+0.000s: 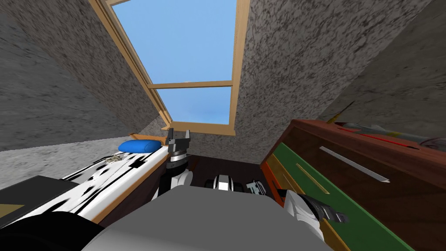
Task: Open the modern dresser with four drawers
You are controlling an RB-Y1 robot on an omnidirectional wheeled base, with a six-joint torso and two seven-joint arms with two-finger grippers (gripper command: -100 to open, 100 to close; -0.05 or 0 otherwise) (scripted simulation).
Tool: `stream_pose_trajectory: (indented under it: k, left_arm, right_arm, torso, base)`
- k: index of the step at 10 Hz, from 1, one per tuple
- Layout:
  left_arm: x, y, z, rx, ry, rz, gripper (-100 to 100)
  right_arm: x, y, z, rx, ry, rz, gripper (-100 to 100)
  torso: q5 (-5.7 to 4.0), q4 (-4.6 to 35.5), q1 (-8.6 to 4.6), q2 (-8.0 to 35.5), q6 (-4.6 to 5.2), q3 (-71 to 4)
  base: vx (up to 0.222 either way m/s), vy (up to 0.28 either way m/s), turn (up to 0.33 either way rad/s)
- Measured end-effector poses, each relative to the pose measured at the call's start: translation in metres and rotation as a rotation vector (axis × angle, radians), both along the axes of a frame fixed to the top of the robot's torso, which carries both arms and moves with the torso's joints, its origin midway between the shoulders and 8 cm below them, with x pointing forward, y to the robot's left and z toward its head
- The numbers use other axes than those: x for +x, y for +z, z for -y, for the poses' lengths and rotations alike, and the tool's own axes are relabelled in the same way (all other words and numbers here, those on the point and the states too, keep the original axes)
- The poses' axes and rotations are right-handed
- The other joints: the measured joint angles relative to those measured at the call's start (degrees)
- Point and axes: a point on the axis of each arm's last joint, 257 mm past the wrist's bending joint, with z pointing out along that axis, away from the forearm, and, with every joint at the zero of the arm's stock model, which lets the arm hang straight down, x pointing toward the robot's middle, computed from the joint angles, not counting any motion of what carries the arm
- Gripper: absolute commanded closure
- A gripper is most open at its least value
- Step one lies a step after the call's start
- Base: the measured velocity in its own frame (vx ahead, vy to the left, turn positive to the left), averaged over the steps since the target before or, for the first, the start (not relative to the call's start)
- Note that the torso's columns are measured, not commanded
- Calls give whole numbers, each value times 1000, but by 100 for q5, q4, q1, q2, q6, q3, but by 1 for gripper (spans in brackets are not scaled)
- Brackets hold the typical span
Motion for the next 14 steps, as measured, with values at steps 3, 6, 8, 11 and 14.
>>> stream_pose_trajectory:
  k: [3, 6, 8, 11, 14]
  left_arm:
    - [0, 0, 0, 0, 0, 0, 0]
    - [0, 0, 0, 0, 0, 0, 0]
    - [0, 0, 0, 0, 0, 0, 0]
    - [0, 0, 0, -1, 0, 0, 0]
    - [0, 0, 0, 0, 0, 0, 0]
  right_arm:
    - [-17, 18, 17, -72, -45, -89, -100]
    - [-27, 35, 27, -122, -74, -144, -100]
    - [-27, 35, 27, -122, -74, -144, 100]
    - [-22, 37, 26, -122, -74, -144, 100]
    - [-18, 39, 25, -122, -73, -146, -100]
  torso:
    - [1, 4, 1, 11, -1, 7]
    - [0, 6, 0, 20, 0, 12]
    - [-1, 5, -3, 13, -2, 9]
    - [8, 1, 26, 1, -3, 1]
    - [-9, 1, -41, 1, -2, 1]
  base:
    - [112, -17, 121]
    - [43, 0, 39]
    - [5, 52, 2]
    - [-4, 188, -2]
    - [-5, 76, -14]
